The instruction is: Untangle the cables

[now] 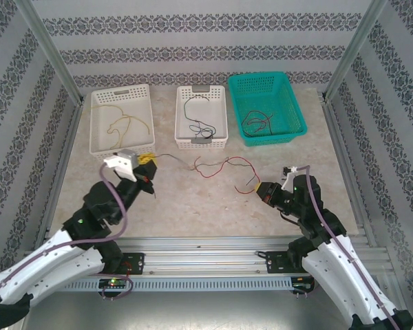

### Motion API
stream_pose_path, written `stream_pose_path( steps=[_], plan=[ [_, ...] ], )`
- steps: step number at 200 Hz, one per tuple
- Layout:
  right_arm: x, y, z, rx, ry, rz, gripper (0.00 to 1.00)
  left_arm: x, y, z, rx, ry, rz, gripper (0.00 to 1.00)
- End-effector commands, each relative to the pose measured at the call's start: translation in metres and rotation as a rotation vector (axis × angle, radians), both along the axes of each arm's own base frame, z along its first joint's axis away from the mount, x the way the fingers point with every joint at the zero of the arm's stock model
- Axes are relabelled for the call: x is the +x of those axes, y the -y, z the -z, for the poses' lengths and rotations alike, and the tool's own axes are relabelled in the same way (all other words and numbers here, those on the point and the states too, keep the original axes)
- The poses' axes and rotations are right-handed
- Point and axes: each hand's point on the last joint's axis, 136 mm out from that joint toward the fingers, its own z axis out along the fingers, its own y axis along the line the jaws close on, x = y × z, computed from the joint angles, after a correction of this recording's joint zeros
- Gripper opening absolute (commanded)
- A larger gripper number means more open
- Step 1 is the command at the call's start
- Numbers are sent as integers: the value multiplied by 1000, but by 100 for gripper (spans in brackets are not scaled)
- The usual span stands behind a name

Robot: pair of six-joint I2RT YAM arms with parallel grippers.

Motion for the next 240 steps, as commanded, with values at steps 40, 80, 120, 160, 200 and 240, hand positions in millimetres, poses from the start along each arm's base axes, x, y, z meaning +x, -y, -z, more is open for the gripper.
stream_pose_path(
  steps=[40, 80, 120, 160, 200, 240],
  plan=[
    [8, 23, 56, -71, -97, 96, 0, -17, -51, -117, 83, 104, -147, 0],
    [10, 34, 74, -130, -130, 132, 0, -14, -37, -197, 94, 214, -115, 0],
    [9, 40, 88, -162, -150, 149, 0, -9, -15, -272, 81, 324, -57, 0],
    [8, 41, 84, -165, -136, 151, 0, 15, 26, -313, 117, 372, 1, 0],
    [5, 38, 53, -142, -72, 135, 0, 60, 62, -326, 181, 382, 14, 0],
    [2, 39, -9, -125, 60, 140, 0, 121, 70, -321, 106, 349, 43, 0]
  ],
)
